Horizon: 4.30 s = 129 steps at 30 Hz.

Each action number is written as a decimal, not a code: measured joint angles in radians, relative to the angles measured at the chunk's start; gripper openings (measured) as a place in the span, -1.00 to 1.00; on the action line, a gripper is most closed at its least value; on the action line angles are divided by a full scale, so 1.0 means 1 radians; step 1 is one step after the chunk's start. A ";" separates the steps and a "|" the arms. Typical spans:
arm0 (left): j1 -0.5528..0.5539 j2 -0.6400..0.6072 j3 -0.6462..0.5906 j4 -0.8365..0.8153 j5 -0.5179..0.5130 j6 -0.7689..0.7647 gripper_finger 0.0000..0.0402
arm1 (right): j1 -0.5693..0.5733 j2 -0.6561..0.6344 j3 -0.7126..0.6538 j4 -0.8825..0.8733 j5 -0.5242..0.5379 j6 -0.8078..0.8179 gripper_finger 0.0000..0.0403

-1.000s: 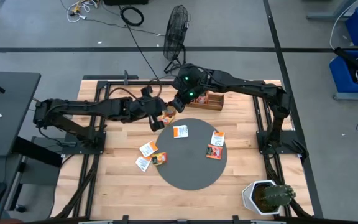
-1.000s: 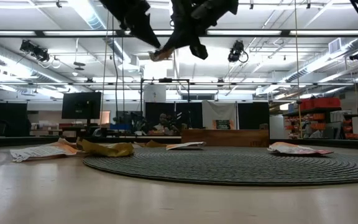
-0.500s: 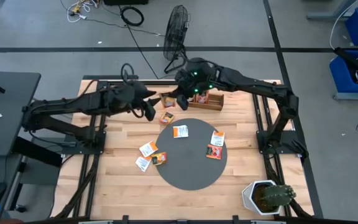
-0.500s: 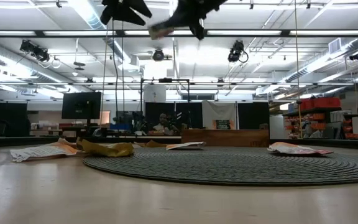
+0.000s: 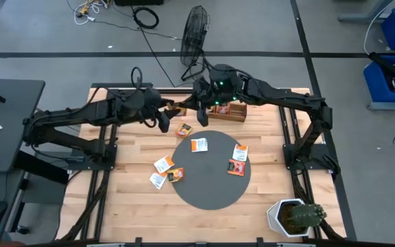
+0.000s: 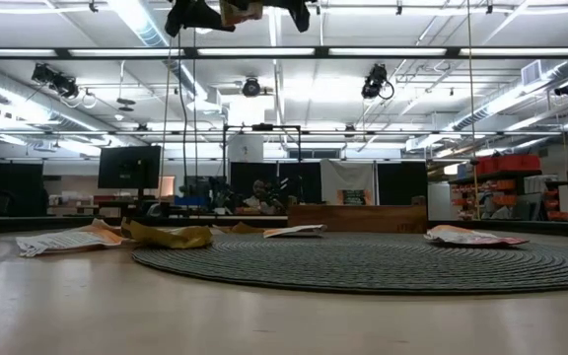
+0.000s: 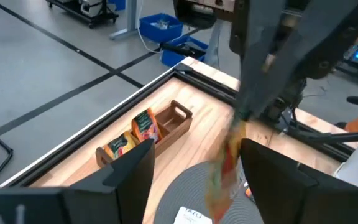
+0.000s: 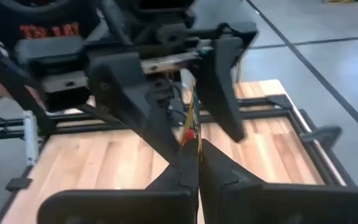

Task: Pick & Place Tea
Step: Put the yellow tea bag into the left section of the wooden organizer

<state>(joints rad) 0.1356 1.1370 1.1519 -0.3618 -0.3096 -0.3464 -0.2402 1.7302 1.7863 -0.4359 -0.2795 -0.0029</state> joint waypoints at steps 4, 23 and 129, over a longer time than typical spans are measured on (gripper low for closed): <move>0.000 0.000 0.000 -0.009 0.001 0.002 -0.04 | -0.002 0.000 0.000 0.022 0.002 -0.006 -1.00; 0.002 0.001 0.000 -0.016 0.074 0.096 -0.93 | -0.037 -0.013 0.000 0.033 -0.177 0.018 -0.58; 0.000 0.062 0.000 -0.145 0.214 -0.036 -0.62 | -0.340 0.240 -0.138 -0.262 0.079 -0.292 -1.00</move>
<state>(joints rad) 0.1356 1.1988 1.1519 -0.5069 -0.0956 -0.3825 -0.5801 1.9704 1.6482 -0.6983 -0.2001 -0.2949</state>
